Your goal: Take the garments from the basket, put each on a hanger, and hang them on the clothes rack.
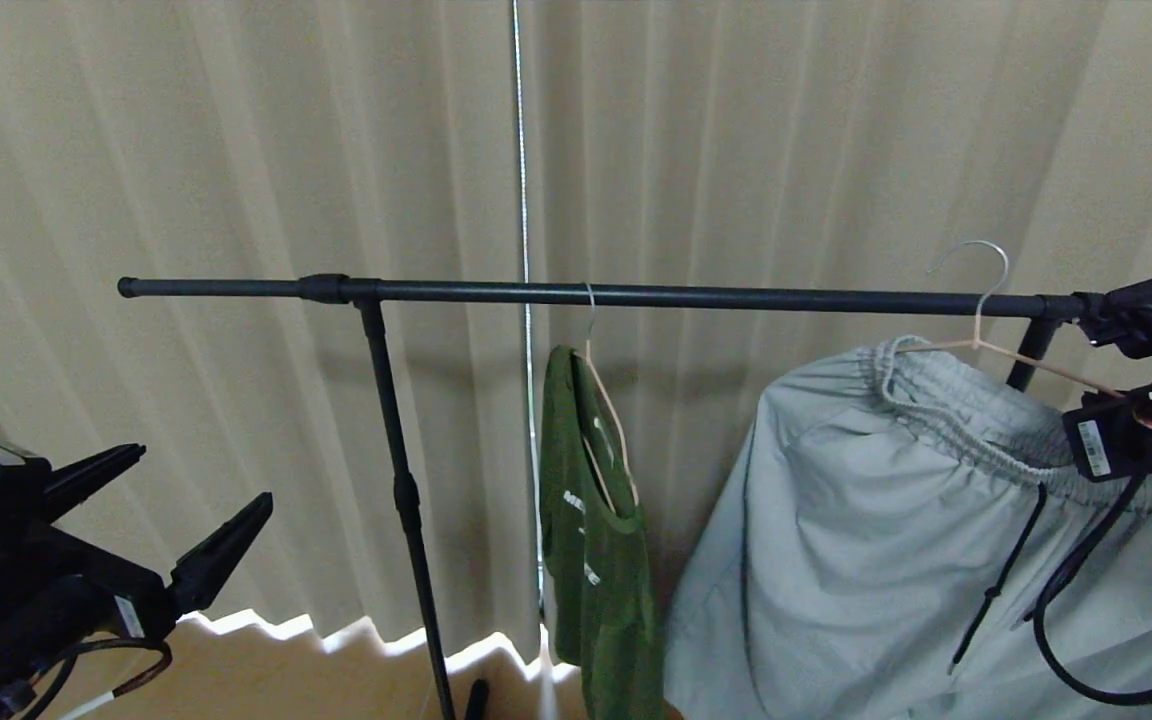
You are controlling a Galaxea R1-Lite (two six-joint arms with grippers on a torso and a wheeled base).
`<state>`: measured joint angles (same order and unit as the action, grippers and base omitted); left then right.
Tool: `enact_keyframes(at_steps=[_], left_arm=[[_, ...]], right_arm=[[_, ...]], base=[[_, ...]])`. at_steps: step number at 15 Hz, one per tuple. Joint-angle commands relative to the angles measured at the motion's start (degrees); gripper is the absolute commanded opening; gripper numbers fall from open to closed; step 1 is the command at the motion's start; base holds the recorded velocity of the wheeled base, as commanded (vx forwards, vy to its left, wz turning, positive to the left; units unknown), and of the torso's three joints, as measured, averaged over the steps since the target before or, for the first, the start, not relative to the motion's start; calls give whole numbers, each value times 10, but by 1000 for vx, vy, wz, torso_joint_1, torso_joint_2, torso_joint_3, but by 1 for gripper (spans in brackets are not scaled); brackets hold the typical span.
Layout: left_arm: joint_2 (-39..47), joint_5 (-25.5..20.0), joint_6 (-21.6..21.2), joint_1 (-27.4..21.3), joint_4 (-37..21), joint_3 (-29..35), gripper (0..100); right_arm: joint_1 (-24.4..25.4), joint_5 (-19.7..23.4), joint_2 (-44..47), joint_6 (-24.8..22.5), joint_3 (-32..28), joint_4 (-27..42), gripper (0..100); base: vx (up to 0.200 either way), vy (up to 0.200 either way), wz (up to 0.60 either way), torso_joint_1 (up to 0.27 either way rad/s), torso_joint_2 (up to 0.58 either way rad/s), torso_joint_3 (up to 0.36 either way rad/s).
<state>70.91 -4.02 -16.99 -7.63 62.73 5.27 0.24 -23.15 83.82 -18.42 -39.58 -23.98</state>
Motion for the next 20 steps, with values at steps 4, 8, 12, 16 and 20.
enact_keyframes(at_steps=[4, 8, 12, 16, 20], left_arm=[[1, -38, 1, 1, -1, -2, 100], [0, -38, 1, 1, 0, -3, 100], [0, -38, 1, 2, -1, -3, 100], [0, -38, 1, 2, -1, -3, 100], [-2, -38, 1, 4, -1, -3, 100]], right_arm=[[18, -31, 59, 1, 13, -56, 0], [34, -34, 61, 0, 32, -56, 0], [46, -34, 68, 0, 32, -56, 0], [46, -34, 69, 1, 1, -56, 0], [47, -57, 123, 5, -30, -58, 0]], base=[[0, 0, 0, 0, 0, 0], [0, 0, 0, 0, 0, 0], [0, 0, 0, 0, 0, 0], [0, 0, 0, 0, 0, 0], [0, 0, 0, 0, 0, 0]])
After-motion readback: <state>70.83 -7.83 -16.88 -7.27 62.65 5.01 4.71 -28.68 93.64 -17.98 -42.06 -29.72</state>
